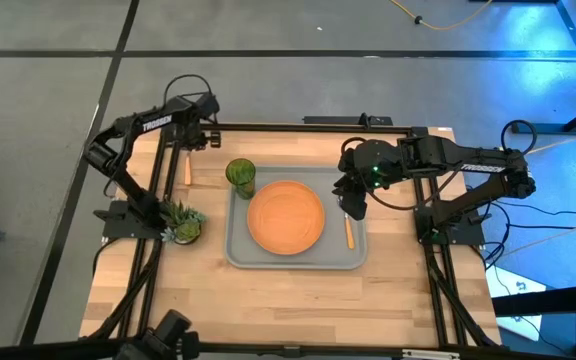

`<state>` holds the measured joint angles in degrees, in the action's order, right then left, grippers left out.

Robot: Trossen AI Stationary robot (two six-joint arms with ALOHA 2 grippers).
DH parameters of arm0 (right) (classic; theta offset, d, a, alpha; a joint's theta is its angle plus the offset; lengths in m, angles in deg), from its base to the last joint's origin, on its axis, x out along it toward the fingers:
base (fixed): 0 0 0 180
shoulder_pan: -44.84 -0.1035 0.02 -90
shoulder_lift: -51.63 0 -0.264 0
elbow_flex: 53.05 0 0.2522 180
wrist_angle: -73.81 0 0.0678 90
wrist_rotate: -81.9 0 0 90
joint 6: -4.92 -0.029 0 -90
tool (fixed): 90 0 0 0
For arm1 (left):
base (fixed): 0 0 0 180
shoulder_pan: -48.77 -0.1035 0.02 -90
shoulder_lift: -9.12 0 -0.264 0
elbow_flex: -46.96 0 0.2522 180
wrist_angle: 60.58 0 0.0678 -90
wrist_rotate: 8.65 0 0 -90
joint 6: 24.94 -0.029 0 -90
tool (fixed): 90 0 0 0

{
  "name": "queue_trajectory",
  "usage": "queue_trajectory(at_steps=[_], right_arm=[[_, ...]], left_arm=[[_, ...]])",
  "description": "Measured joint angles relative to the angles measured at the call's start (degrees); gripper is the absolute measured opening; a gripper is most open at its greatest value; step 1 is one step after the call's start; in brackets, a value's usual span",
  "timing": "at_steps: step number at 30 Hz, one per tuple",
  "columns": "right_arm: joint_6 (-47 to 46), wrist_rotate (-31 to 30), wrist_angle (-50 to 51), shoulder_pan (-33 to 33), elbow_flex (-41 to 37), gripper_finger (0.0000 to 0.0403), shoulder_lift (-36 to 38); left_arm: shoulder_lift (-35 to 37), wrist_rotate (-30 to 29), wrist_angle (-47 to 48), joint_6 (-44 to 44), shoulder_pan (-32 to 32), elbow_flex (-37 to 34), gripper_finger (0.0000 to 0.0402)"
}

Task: Pick and place plate/cup/fork/spoon on tray
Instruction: Put the orange fork on the gray food tray to the right of the orange plate

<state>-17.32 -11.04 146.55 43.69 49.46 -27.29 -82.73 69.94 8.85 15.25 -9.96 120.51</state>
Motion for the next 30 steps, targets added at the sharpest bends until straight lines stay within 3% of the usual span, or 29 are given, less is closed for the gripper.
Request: queue_trajectory(at_steps=[14, 18, 24, 30], right_arm=[[0.35, -0.57, 0.00, 0.02, 0.00, 0.0099, 0.00], [0.39, -0.57, 0.00, 0.02, 0.00, 0.0099, 0.00], [0.07, -0.57, 0.00, 0.01, 0.00, 0.0099, 0.01], [0.04, -0.55, 0.00, 0.00, 0.00, 0.0099, 0.00]], left_arm=[[0.00, -0.81, -9.84, -3.38, -0.46, -3.38, 0.0057], [0.00, -1.13, -13.58, -9.70, -0.46, -3.38, 0.0057], [0.00, -1.13, -13.59, -9.84, -1.88, -0.44, 0.0057], [0.00, -0.52, -13.24, -19.95, -3.64, 3.06, 0.0057]])
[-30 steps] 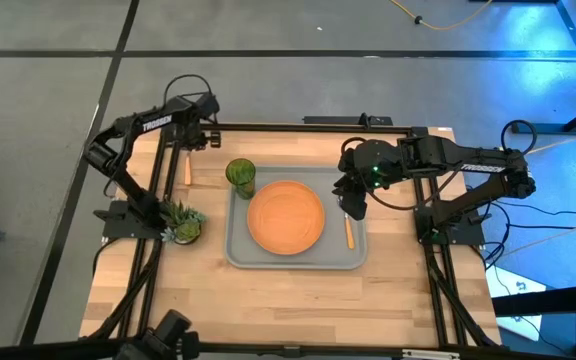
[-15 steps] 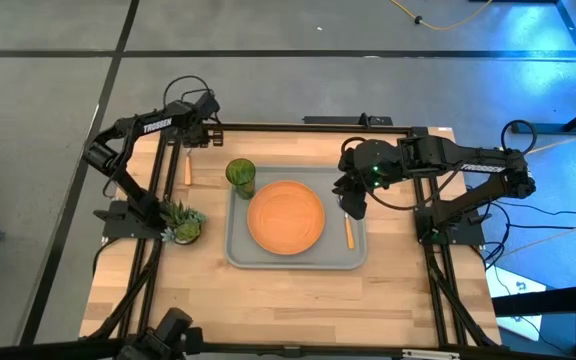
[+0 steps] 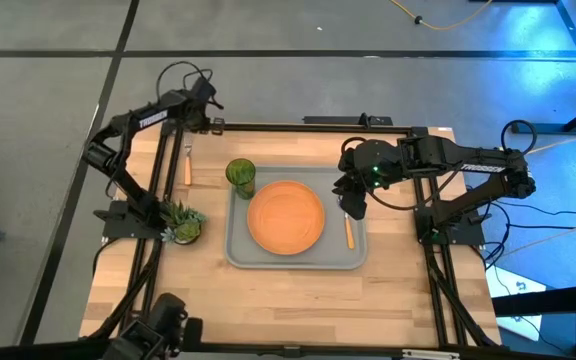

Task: Pick and place plate/cup/fork/spoon on tray
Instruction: Put the orange fork on the gray food tray to the right of the orange plate

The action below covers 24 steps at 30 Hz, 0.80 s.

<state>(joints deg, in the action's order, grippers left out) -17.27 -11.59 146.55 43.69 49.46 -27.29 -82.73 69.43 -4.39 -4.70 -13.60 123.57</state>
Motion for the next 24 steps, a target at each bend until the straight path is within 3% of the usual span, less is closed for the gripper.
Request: queue_trajectory(at_steps=[5, 15, 17, 21, 24], right_arm=[[0.06, 0.02, 0.00, 0.02, 0.00, 0.0099, 0.00], [0.26, 0.07, 0.00, 0.28, 0.00, 0.0099, 0.00], [0.24, 0.07, 0.02, 0.28, -0.02, 0.0099, 0.00], [0.23, 0.07, 0.02, 0.28, -0.01, 0.0099, 0.01], [0.23, 0.07, 0.02, 0.28, -0.02, 0.0099, 0.00]], left_arm=[[0.00, 7.84, 1.81, -13.93, -0.37, 0.37, 0.0057], [-0.02, 9.10, 8.74, -26.87, 1.87, 0.37, 0.0057], [-0.02, 7.39, 8.98, -24.33, 2.32, 0.37, 0.0057], [-0.02, 3.49, 11.60, -5.96, 2.21, 0.37, 0.0057], [-0.04, 2.16, 12.68, -0.46, 2.30, 0.29, 0.0057]])
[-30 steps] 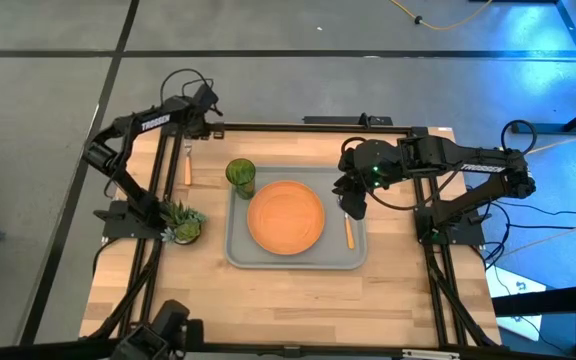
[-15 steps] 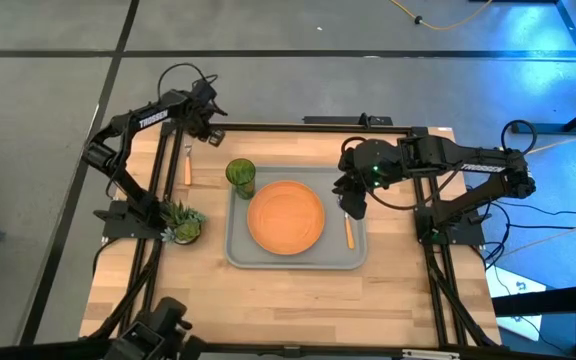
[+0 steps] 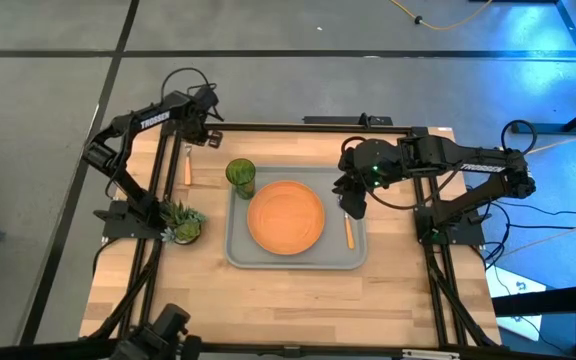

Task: Pick and place plate/cup/fork/spoon on tray
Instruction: Put the orange fork on the gray food tray to the right of the orange plate

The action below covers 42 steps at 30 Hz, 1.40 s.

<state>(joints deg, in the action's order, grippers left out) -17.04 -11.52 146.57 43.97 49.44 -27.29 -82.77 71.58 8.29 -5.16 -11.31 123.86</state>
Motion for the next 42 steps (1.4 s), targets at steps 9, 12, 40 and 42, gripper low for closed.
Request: queue_trajectory(at_steps=[9, 12, 40, 42], right_arm=[[1.32, 0.00, 0.00, 0.00, 0.02, 0.0099, 0.00], [1.39, 0.00, 0.00, 0.00, -0.01, 0.0099, 0.01], [1.37, 0.00, 0.00, 0.00, -0.01, 0.0099, 0.00], [1.32, 0.00, 0.00, 0.00, -0.01, 0.0099, 0.00]], left_arm=[[-0.08, 0.74, -4.71, -2.03, -0.31, -4.24, 0.0057], [-0.09, -0.86, -5.04, 1.04, -0.39, -5.07, 0.0057], [-0.07, 1.31, -18.06, -38.51, 1.80, -8.31, 0.0057], [-0.07, -0.73, -18.05, -37.12, 1.64, -8.32, 0.0057]])
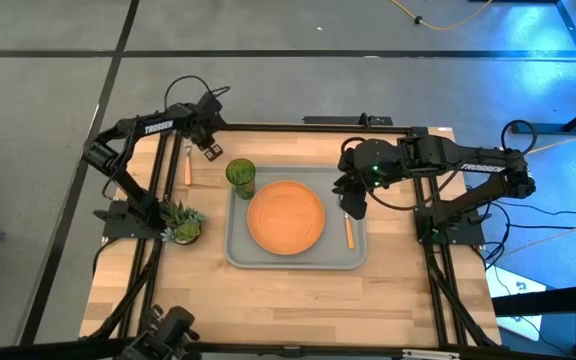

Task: Pick and place plate/cup/fork/spoon on tray
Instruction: Put the orange fork on the gray food tray to the right of the orange plate

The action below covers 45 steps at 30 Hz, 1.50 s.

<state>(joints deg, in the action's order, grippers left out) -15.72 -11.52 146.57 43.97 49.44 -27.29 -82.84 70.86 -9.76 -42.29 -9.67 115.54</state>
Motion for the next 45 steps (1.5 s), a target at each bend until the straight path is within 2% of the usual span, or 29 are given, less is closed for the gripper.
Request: queue_trajectory(at_steps=[5, 9, 12, 17, 19, 26, 33, 45], right_arm=[[-0.01, 0.00, 0.00, 0.00, 0.00, 0.0099, 0.01], [0.04, -0.02, 0.00, 0.00, 0.00, 0.0099, 0.02], [0.07, -0.02, 0.00, 0.00, 0.01, 0.0099, 0.01], [-0.09, -0.02, 0.00, 0.00, 0.00, 0.0099, 0.02], [-0.11, -0.02, -0.02, 0.00, 0.00, 0.0099, 0.02], [-0.24, -0.02, -0.04, -0.02, 0.00, 0.0099, 0.00], [-1.78, -0.02, -0.04, -0.01, 0.00, 0.0099, 0.00], [-1.81, -0.02, -0.04, -0.02, 0.00, 0.0099, 0.00]], left_arm=[[0.00, -2.67, 0.13, 3.21, -1.24, -0.01, 0.0057], [-1.42, -7.41, 0.00, 8.72, -2.40, 0.01, 0.0057], [-2.39, -6.98, -0.61, 8.03, -2.80, 0.08, 0.0057], [-4.99, -11.28, -1.18, 7.96, -2.73, 0.14, 0.0057], [-5.76, -11.30, -1.49, 8.21, -3.10, 0.30, 0.0057], [-6.03, -14.86, -1.78, 14.31, -3.59, 1.30, 0.0057], [-6.03, -13.42, -2.32, 17.99, -4.61, 1.43, 0.0057], [-6.78, -8.41, -4.23, 18.34, -6.82, 1.50, 0.0057]])
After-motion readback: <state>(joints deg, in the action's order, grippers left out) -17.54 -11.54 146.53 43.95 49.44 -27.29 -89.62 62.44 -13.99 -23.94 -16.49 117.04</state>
